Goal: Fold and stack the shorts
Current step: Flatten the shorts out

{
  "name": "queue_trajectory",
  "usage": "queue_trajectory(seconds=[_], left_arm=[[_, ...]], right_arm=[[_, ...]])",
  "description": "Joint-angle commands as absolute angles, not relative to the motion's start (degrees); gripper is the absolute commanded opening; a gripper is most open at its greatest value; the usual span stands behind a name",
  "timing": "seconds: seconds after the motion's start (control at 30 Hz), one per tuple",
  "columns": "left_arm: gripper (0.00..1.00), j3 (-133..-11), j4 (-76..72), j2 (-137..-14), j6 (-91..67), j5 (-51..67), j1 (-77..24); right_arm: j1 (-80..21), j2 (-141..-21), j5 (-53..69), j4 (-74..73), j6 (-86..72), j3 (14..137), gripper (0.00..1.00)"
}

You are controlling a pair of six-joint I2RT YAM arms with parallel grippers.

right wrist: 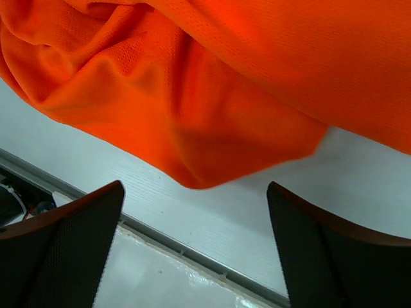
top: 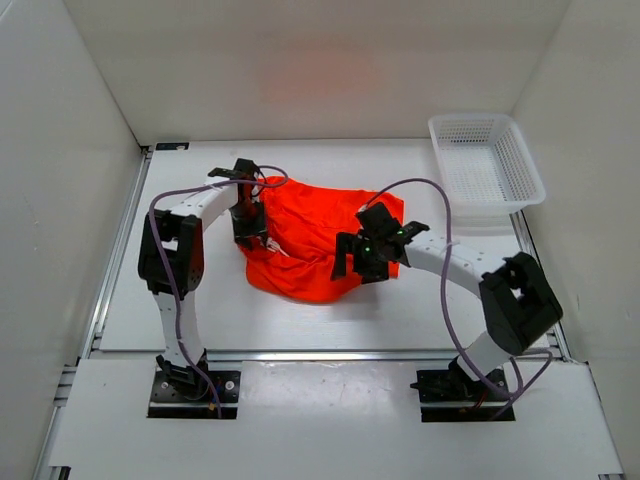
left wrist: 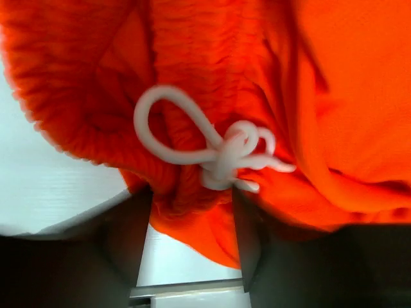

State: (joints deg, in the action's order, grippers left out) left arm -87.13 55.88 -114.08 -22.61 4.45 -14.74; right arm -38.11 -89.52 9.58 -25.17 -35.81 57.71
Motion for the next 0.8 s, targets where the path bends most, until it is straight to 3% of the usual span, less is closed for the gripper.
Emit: queue_trajectory(seconds=[0.0, 0.03, 0.1, 0.13, 0.23, 0.4, 0.57, 0.67, 0.77], left_arm=[[0.35, -90.53, 55.37, -111.80, -21.18, 5.96, -14.68], [0.13, -90.53, 55.37, -111.80, -21.18, 6.50, -14.68], [0.10, -91.84, 55.37, -110.84, -21.18, 7.46, -14.68], [0.10, -91.85, 56.07, -108.83, -21.18, 8.17, -14.68], [0.10, -93.51, 58.44, -103.13, -22.23, 7.56, -14.68], [0.10, -93.52, 62.57, -92.57, -22.76, 8.17, -14.68], [0.10, -93.52, 63.47, -84.56, -26.36, 13.70, -14.68], [0.10, -96.58, 61.44, -87.34, -27.60, 13.72, -14.68], [0.10, -105.18, 61.44, -94.72, -27.60, 14.58, -14.15]], right_arm=[[-39.72, -94.98, 11.95, -19.78, -38.14, 60.28, 0.92], [-39.73, -96.49, 11.95, -19.78, -38.14, 61.60, 0.86], [-40.34, -100.35, 11.95, -18.29, -38.14, 62.66, 0.67], [-40.34, -101.24, 11.95, -18.28, -38.67, 63.45, 0.39], [-39.65, -100.29, 7.85, -20.21, -38.67, 62.93, 0.00], [-37.27, -83.99, -2.25, -27.74, -37.18, 58.98, 0.00], [-36.74, -69.20, -13.51, -39.62, -33.32, 62.83, 0.00], [-33.32, -68.99, -13.01, -41.40, -30.07, 65.12, 0.00], [-28.84, -76.25, -10.55, -40.78, -26.55, 70.12, 0.00]])
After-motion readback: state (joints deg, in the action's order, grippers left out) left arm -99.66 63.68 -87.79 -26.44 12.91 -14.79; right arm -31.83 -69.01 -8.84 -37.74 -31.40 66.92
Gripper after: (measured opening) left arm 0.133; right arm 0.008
